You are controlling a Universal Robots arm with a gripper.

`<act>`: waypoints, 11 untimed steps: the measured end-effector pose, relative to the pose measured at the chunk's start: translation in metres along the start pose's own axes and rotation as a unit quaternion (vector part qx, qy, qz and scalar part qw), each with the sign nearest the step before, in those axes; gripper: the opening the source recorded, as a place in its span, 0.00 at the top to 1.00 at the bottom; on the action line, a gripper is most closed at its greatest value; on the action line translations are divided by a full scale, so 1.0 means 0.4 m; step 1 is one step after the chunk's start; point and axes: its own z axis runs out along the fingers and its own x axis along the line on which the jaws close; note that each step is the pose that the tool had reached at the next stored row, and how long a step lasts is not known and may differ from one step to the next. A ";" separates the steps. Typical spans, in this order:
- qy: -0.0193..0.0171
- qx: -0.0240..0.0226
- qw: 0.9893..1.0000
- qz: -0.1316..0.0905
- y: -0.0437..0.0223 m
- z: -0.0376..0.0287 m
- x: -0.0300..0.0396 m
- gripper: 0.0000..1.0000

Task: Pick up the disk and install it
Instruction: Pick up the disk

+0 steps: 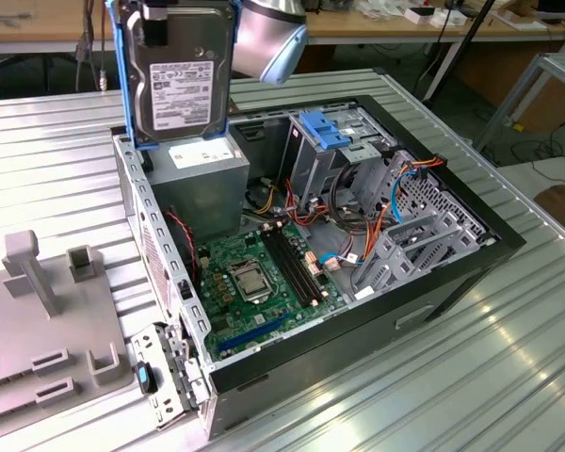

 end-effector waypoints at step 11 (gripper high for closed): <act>0.000 0.000 1.000 0.003 -0.100 0.000 0.000 0.63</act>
